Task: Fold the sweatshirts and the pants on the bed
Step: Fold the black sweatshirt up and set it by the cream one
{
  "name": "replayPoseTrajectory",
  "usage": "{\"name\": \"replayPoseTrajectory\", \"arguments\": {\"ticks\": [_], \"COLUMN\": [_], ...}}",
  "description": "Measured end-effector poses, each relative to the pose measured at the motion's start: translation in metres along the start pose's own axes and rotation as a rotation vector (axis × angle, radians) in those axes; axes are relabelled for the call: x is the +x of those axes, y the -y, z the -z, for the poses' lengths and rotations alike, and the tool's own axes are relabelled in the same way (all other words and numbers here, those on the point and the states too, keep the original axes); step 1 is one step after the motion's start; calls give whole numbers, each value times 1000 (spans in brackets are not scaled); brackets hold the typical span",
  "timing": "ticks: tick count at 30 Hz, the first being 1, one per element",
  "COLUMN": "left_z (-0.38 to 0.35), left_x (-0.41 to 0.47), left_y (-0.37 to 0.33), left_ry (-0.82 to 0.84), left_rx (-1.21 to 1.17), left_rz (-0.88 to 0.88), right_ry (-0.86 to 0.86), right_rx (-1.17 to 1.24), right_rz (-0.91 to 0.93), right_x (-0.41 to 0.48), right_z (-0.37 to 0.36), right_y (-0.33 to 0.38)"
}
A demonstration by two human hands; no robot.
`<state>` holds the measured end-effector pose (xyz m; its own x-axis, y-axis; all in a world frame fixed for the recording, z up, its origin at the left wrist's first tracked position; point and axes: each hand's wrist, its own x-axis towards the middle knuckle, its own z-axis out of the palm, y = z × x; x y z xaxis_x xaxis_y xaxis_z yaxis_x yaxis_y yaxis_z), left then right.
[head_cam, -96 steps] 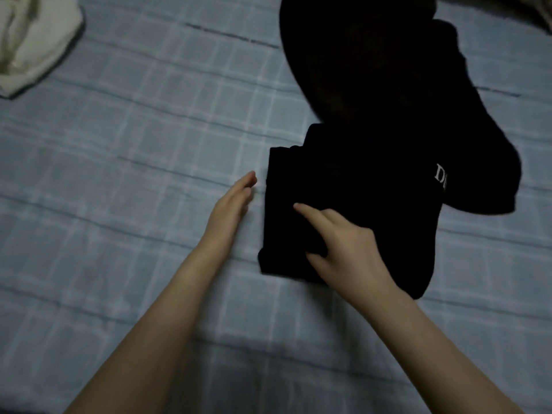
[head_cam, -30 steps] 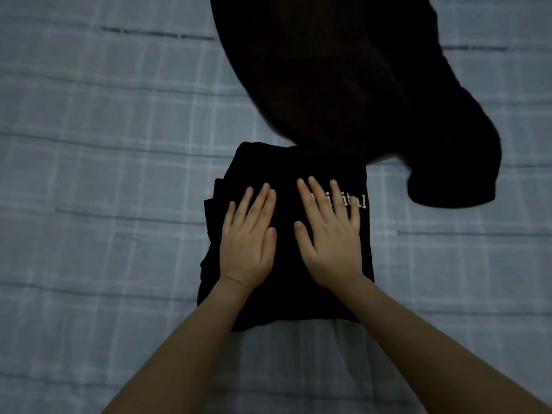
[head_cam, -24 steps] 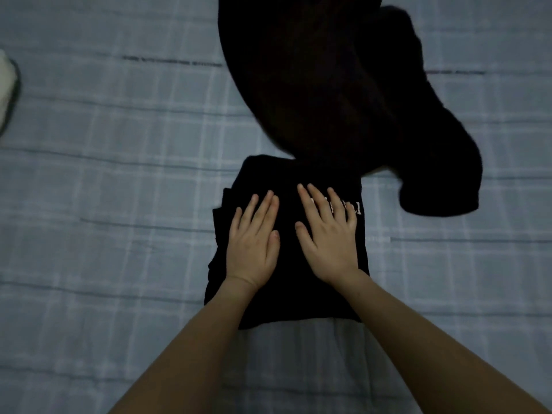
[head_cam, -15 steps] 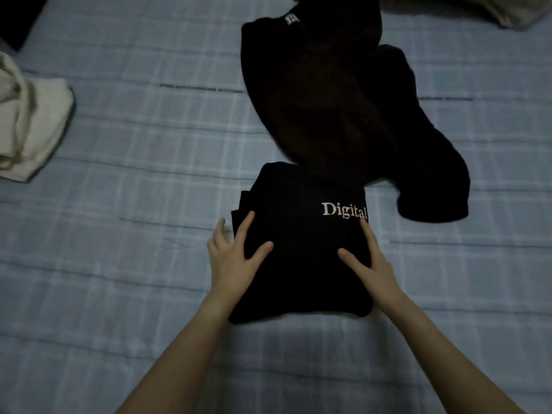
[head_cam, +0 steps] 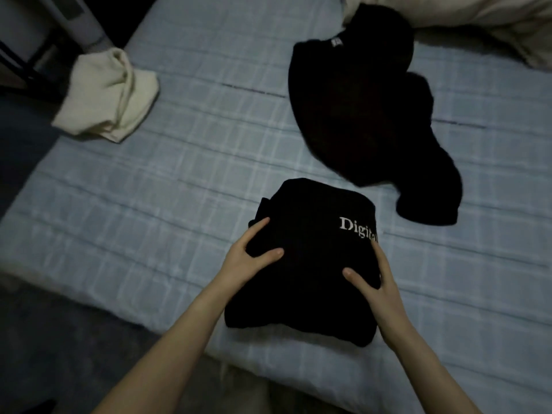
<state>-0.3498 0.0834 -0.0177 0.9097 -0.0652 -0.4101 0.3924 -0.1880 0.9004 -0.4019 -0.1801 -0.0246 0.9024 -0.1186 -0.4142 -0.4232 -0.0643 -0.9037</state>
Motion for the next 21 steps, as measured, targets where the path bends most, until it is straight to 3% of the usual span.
{"name": "replayPoseTrajectory", "arguments": {"ticks": [10,21], "left_z": [-1,73], "left_x": [-209,-305], "left_y": [-139,-118], "left_ry": [-380,-548], "left_rx": [-76,-63], "left_rz": [-187,-193], "right_ry": [276,371], "right_rx": [-89,-105], "right_rz": [317,421], "right_x": [-120,-195], "right_z": [42,-38], "right_y": [165,179]}}
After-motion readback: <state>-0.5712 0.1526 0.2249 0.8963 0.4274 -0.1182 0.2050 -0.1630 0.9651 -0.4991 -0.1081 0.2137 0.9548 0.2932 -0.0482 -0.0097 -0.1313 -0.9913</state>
